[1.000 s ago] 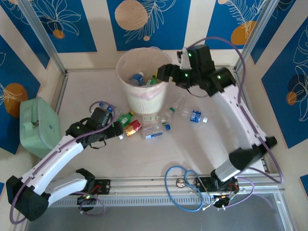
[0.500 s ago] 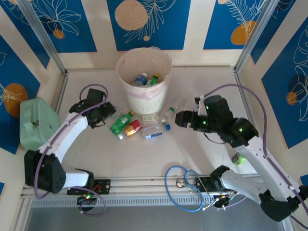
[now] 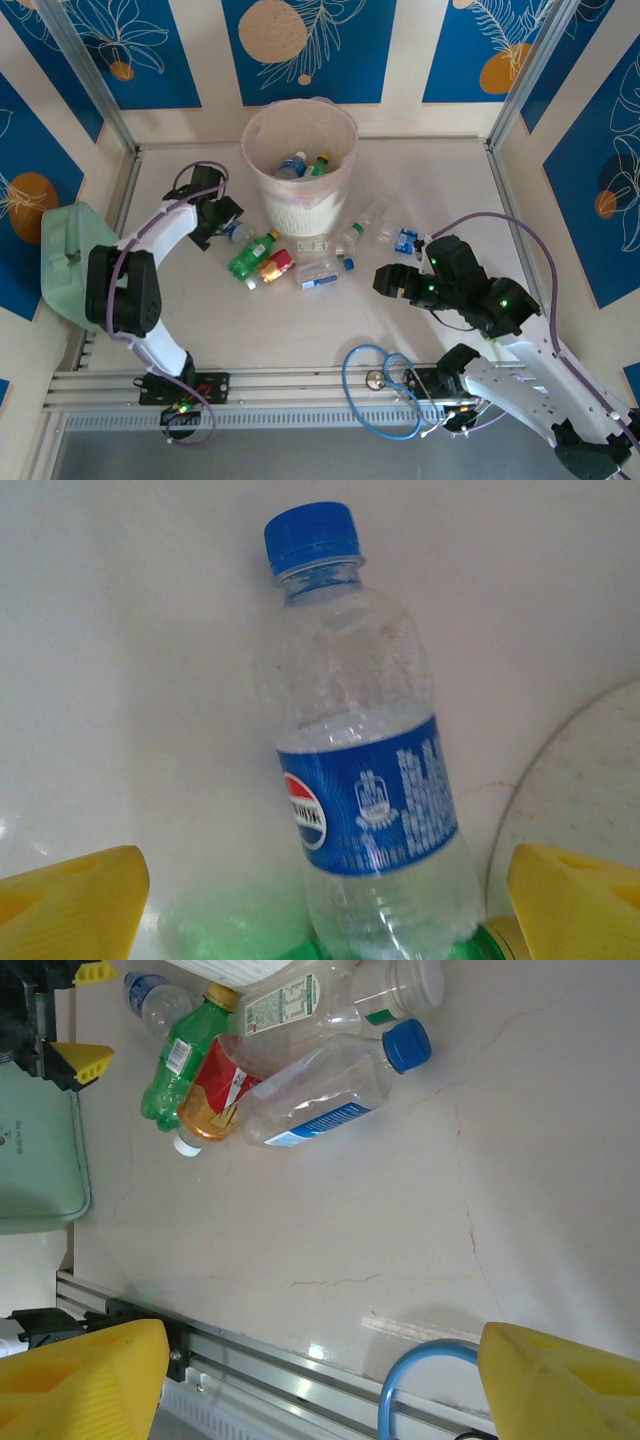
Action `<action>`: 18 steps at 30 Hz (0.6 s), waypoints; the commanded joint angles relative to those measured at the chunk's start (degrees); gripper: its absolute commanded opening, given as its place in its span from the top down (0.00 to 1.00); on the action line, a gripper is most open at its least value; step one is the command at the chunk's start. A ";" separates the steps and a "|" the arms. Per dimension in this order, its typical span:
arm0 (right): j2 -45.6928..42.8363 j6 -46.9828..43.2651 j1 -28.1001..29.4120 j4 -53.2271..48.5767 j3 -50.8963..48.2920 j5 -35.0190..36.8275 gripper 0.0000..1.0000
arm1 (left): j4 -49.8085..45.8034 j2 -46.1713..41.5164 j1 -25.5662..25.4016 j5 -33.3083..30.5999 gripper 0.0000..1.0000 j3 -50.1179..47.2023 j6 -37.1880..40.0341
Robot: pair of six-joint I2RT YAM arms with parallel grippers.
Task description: Put the plastic bottles in the bin
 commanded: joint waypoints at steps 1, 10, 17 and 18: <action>-0.33 0.80 0.49 -0.88 -0.20 1.18 0.19 | -0.49 3.91 0.82 1.11 0.08 4.05 -0.95; -0.26 1.31 0.49 -0.88 -1.15 1.31 0.19 | -1.43 11.42 0.82 0.32 0.11 7.85 0.50; -0.23 1.50 0.49 -0.83 -1.23 1.73 0.19 | -3.35 14.23 0.82 -0.85 0.16 8.62 0.59; -0.20 1.50 0.49 -0.80 -1.37 1.73 0.19 | -3.29 14.55 0.87 -0.69 0.16 8.66 0.57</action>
